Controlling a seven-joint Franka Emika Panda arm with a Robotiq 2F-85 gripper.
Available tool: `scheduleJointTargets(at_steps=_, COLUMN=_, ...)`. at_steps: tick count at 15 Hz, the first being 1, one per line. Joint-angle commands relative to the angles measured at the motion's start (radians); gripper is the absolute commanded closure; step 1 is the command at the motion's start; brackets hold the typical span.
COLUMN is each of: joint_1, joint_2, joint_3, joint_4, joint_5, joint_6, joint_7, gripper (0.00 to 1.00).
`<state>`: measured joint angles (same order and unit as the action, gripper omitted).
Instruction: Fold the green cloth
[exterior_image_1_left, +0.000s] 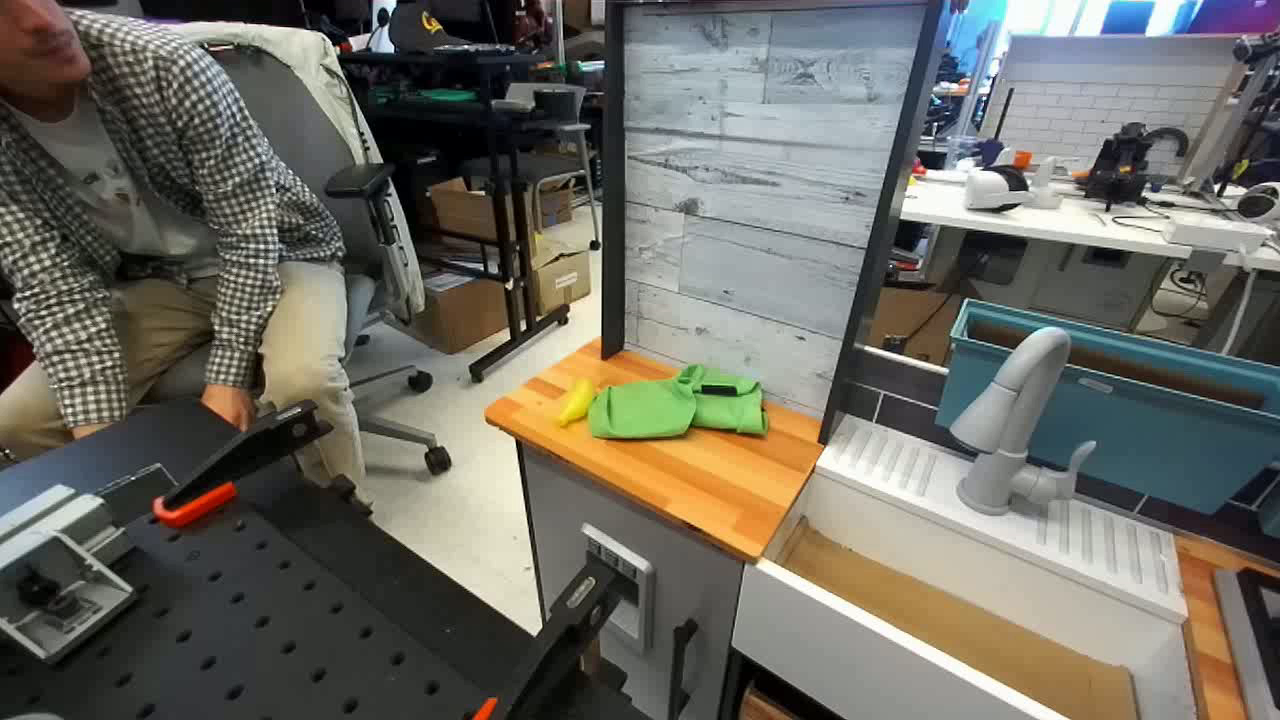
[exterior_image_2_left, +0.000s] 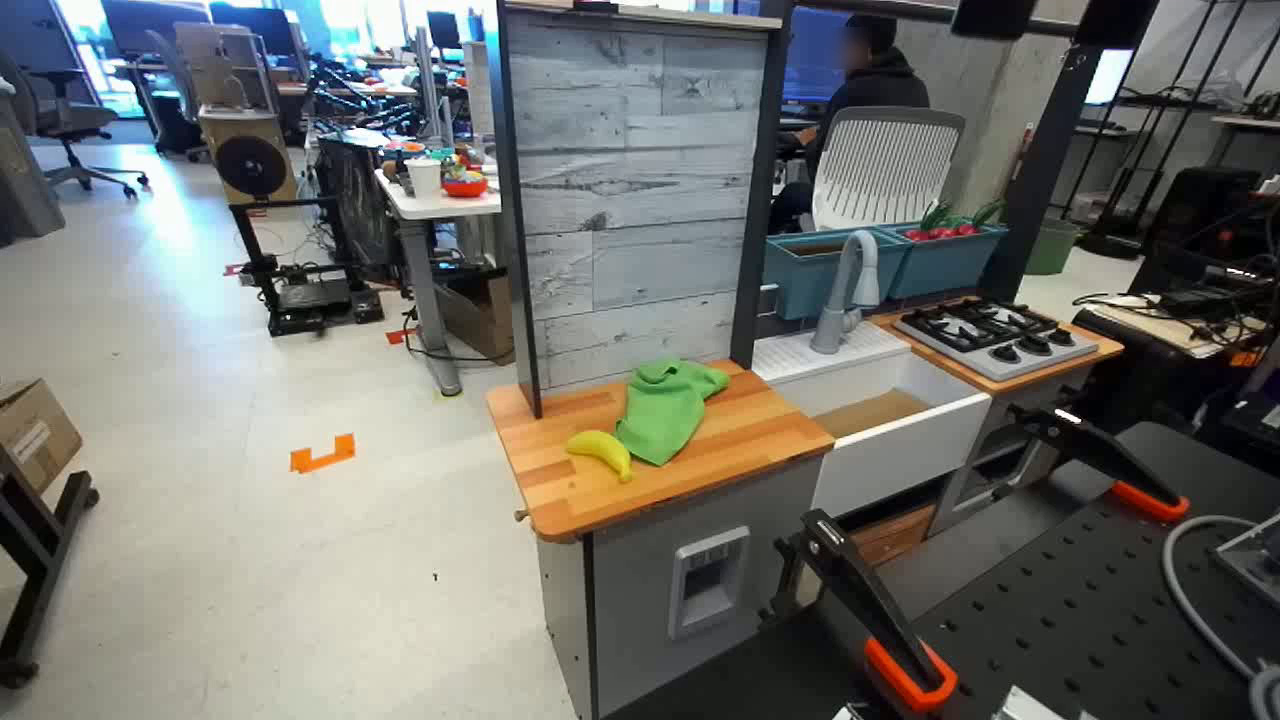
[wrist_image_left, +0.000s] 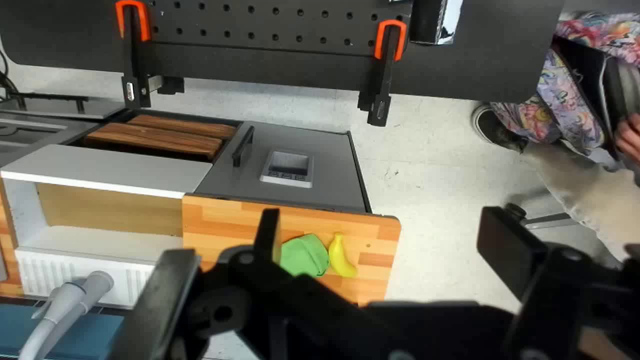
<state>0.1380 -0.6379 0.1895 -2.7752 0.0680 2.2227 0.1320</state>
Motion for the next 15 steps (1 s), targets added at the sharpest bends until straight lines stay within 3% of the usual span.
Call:
scheduleJointTargets(at_steps=1, joint_1=0.007, joint_2=0.000, joint_3=-0.007, joint_4=0.001, joint_5=-0.006, joint_6=-0.002, joint_7=0.004, gripper=0.00)
scheduleJointTargets(at_steps=10, joint_1=0.007, joint_2=0.000, joint_3=-0.007, joint_4=0.002, joint_5=-0.006, joint_6=-0.002, joint_7=0.004, gripper=0.00)
scheduleJointTargets(at_steps=15, joint_1=-0.007, joint_2=0.129, joint_3=-0.019, joint_4=0.035, joint_5=0.006, joint_6=0.135, joint_7=0.004, gripper=0.00)
